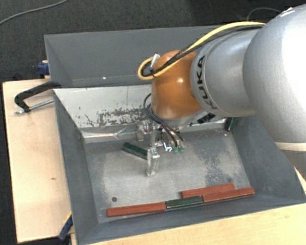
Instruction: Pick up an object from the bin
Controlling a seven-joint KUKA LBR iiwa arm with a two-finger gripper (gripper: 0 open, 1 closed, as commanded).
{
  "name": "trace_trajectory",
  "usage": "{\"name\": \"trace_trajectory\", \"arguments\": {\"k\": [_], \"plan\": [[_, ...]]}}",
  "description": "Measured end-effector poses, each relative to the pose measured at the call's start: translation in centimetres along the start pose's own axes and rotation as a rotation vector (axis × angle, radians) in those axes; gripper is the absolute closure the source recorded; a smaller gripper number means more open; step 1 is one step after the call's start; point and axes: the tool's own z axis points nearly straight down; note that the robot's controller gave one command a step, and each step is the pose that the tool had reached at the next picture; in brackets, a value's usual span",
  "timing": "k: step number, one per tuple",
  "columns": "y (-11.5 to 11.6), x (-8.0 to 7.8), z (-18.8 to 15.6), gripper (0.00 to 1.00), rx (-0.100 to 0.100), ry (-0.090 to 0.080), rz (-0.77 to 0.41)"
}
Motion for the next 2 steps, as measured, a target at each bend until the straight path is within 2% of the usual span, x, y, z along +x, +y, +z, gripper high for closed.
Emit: {"name": "trace_trajectory", "arguments": {"k": [1,2], "plan": [[0.0,0.2,-0.1,1.0,0.001,0.003,0.001],[-0.4,0.7,-17.3,1.0,0.001,-0.007,-0.032]]}}
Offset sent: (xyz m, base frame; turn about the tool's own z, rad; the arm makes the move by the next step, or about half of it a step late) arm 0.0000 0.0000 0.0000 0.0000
